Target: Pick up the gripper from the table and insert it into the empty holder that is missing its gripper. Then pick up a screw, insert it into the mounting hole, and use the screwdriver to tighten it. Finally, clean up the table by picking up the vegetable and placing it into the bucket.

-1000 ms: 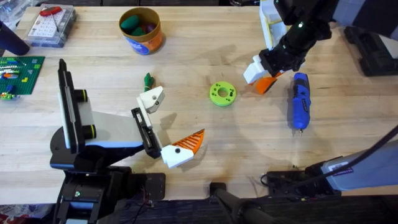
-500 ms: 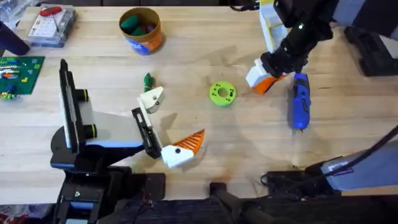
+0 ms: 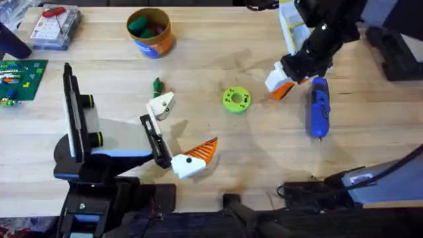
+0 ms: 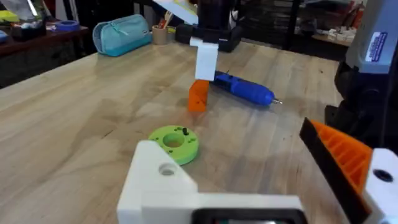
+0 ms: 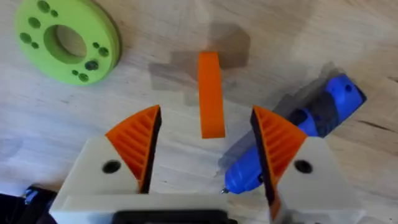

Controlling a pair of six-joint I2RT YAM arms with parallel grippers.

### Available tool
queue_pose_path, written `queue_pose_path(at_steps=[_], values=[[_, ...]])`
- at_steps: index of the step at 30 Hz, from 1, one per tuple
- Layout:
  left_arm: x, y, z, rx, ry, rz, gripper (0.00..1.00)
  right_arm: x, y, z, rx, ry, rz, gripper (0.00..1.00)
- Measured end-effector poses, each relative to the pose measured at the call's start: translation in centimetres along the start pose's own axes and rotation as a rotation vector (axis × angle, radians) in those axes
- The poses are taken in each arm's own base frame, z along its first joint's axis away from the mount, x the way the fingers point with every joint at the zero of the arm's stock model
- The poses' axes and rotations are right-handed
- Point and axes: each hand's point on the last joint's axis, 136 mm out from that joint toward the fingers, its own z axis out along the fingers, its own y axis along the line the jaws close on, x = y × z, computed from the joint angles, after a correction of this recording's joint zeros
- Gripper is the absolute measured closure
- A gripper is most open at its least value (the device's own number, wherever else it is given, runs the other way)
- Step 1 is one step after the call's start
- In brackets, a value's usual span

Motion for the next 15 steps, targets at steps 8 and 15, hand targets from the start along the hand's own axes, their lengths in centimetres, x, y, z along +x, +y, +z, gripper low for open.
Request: queue_pose_path(at_steps=[8,15], values=[[0.0,0.0,0.0,0.0,0.0,0.0,0.009,0.1,0.0,0.1,-0.001,0.005,0.001,0.179],[0.0,0.0,0.0,0.0,0.0,0.0,0.009,1.4,-0.1,0.5,0.003,-0.028,0.009,0.179]])
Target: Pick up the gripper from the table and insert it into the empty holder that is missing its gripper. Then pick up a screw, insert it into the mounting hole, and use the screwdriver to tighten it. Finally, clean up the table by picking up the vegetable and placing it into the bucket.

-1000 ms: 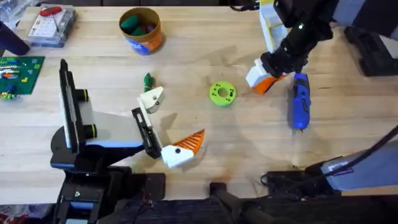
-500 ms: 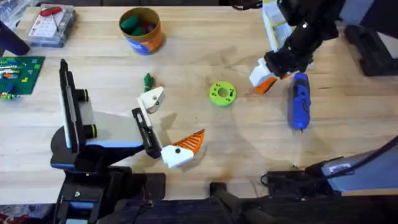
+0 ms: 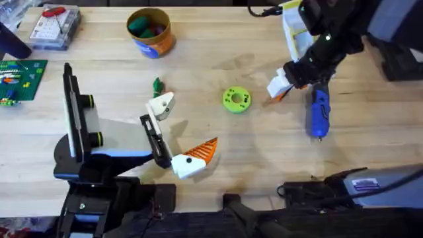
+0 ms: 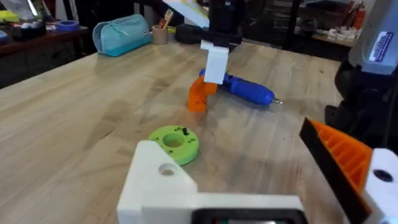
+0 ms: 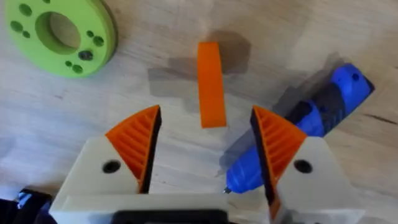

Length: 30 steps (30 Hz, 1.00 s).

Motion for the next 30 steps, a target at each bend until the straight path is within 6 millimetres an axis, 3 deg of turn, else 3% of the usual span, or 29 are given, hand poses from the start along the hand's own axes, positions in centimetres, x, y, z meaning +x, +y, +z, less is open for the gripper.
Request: queue_pose_path(at_steps=[8,28,30], values=[[0.0,0.0,0.0,0.0,0.0,0.0,0.009,0.3,-0.6,-1.0,0.009,-0.06,0.028,0.179],[0.0,0.0,0.0,0.0,0.0,0.0,0.009,-1.2,-0.8,0.6,0.01,-0.066,0.028,0.179],[0.0,0.0,0.0,0.0,0.0,0.0,0.009,-1.1,-0.8,0.9,0.008,-0.054,0.028,0.239]])
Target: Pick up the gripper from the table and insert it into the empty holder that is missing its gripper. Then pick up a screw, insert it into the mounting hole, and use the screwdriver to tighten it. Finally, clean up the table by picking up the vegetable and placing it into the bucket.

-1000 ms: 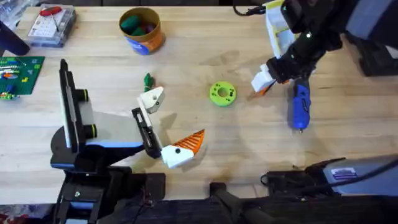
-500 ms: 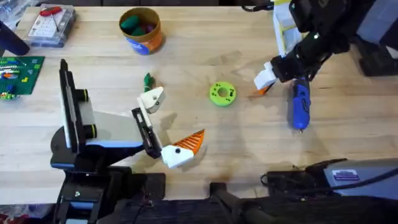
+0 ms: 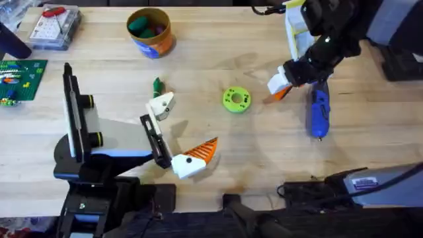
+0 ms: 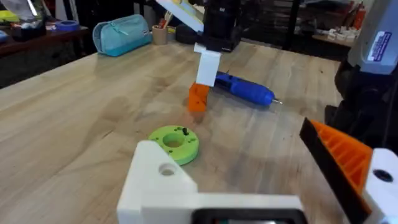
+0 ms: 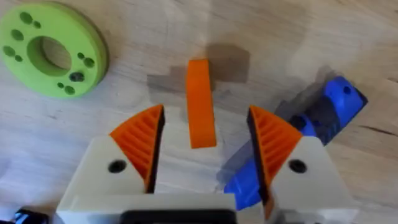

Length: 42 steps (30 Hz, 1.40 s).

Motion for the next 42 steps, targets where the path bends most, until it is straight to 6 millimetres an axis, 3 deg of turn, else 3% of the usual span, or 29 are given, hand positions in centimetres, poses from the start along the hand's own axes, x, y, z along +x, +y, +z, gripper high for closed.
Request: queue_pose_path(at_steps=[4,15,16,17,30,35,39,42], values=[[0.0,0.0,0.0,0.0,0.0,0.0,0.009,0.1,0.0,0.3,-0.001,0.011,-0.002,0.328],[0.0,0.0,0.0,0.0,0.0,0.0,0.009,-0.1,0.0,0.3,0.0,0.006,-0.002,0.726],[0.0,0.0,0.0,0.0,0.0,0.0,0.009,-0.1,0.0,0.3,0.001,0.006,-0.001,0.781],[0.0,0.0,0.0,0.0,0.0,0.0,0.009,-0.1,-0.1,0.3,0.002,0.005,-0.005,0.972],[0.0,0.0,0.0,0.0,0.0,0.0,0.009,0.0,-0.1,0.3,0.002,0.008,-0.001,0.993],[0.0,0.0,0.0,0.0,0.0,0.0,0.009,1.4,0.0,-0.1,-0.005,0.069,0.008,0.994],[0.0,0.0,0.0,0.0,0.0,0.0,0.009,1.7,0.5,-1.5,-0.03,0.078,0.02,0.994],[0.0,0.0,0.0,0.0,0.0,0.0,0.009,1.1,1.0,-4.0,-0.06,0.048,0.024,0.995]])
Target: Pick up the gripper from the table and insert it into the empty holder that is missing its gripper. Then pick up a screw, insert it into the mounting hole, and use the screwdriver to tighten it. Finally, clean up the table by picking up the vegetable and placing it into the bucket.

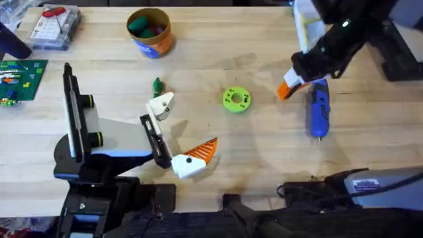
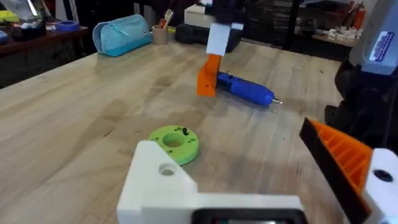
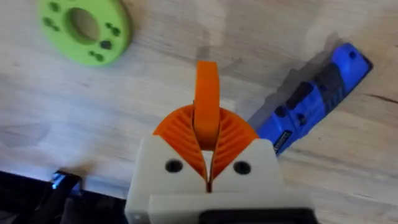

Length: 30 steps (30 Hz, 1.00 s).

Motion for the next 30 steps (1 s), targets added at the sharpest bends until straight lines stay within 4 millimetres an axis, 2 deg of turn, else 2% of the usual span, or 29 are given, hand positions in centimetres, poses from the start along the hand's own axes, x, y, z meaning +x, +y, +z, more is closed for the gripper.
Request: queue_pose_path(at_steps=[5,8,19,26,30], values=[[0.0,0.0,0.0,0.0,0.0,0.0,0.009,-0.9,1.3,-4.4,-0.059,-0.088,-0.004,0.995],[0.0,0.0,0.0,0.0,0.0,0.0,0.009,-1.5,2.4,-6.2,-0.116,-0.135,-0.011,0.995],[0.0,0.0,0.0,0.0,0.0,0.0,0.009,-3.3,7.5,-9.3,-0.415,-0.269,-0.062,0.995],[0.0,0.0,0.0,0.0,0.0,0.0,0.009,-6.1,10.8,-13.1,-0.631,-0.474,-0.172,0.995],[0.0,0.0,0.0,0.0,0.0,0.0,0.009,-6.4,12.9,-14.5,-0.787,-0.526,-0.236,0.995]])
